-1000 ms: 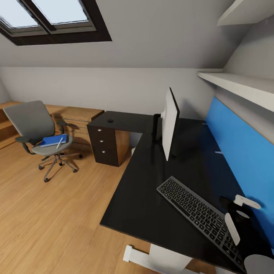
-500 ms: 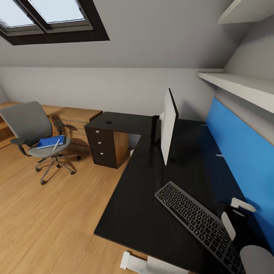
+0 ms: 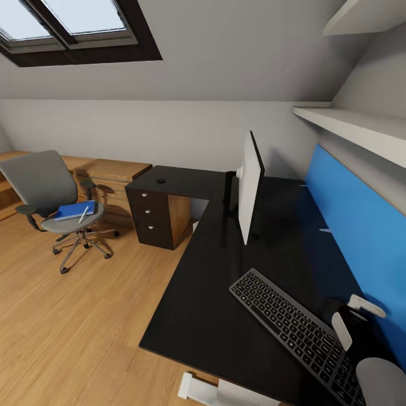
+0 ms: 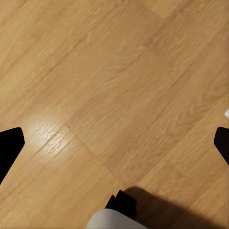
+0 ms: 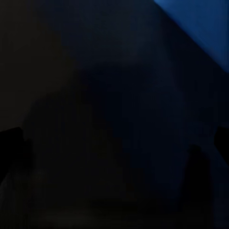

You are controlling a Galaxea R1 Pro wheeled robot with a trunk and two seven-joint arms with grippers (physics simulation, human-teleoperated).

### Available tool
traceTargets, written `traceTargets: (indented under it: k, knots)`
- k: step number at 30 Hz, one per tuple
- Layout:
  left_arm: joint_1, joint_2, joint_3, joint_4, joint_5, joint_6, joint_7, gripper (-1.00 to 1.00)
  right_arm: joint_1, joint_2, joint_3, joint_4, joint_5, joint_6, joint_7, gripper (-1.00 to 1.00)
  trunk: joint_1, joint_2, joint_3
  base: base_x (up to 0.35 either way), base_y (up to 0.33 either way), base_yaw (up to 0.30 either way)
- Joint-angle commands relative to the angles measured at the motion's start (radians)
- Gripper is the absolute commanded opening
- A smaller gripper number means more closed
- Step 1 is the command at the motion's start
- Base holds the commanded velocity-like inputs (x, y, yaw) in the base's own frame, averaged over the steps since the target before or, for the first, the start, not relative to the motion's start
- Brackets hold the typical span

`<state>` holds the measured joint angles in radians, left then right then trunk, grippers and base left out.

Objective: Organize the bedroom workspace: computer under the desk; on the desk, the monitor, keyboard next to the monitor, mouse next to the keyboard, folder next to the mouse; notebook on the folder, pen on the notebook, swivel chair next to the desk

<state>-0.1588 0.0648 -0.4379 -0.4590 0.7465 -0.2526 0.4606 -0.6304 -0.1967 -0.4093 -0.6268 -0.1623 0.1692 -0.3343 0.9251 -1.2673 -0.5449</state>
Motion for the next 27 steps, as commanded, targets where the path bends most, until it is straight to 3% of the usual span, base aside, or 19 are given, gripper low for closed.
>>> traceTargets:
  k: [1, 9, 20, 27]
  knots:
    - [-0.001, 0.001, -0.008, -0.001, 0.01, -0.005, 0.006, 1.0, -0.002, -0.001, -0.002, 0.038, -0.006, 0.009, -0.007, 1.0, 0.0, 0.0, -0.001, 0.0, 0.0, 0.0]
    - [-0.001, 0.001, -0.008, -0.001, 0.008, -0.005, 0.006, 1.0, -0.013, -0.008, -0.049, 0.057, -0.007, 0.01, -0.011, 1.0, 0.0, 0.0, -0.001, 0.0, 0.0, 0.0]
    - [-0.001, 0.001, -0.007, -0.001, 0.007, -0.005, 0.006, 1.0, -0.014, -0.005, -0.058, 0.058, -0.008, 0.01, -0.011, 1.0, 0.0, 0.0, -0.001, -0.009, 0.001, 0.0]
    - [-0.001, 0.001, -0.007, -0.001, 0.008, -0.004, 0.006, 1.0, -0.014, -0.004, -0.058, 0.058, -0.008, 0.01, -0.011, 1.0, 0.0, 0.0, -0.001, -0.204, 0.063, 0.0]
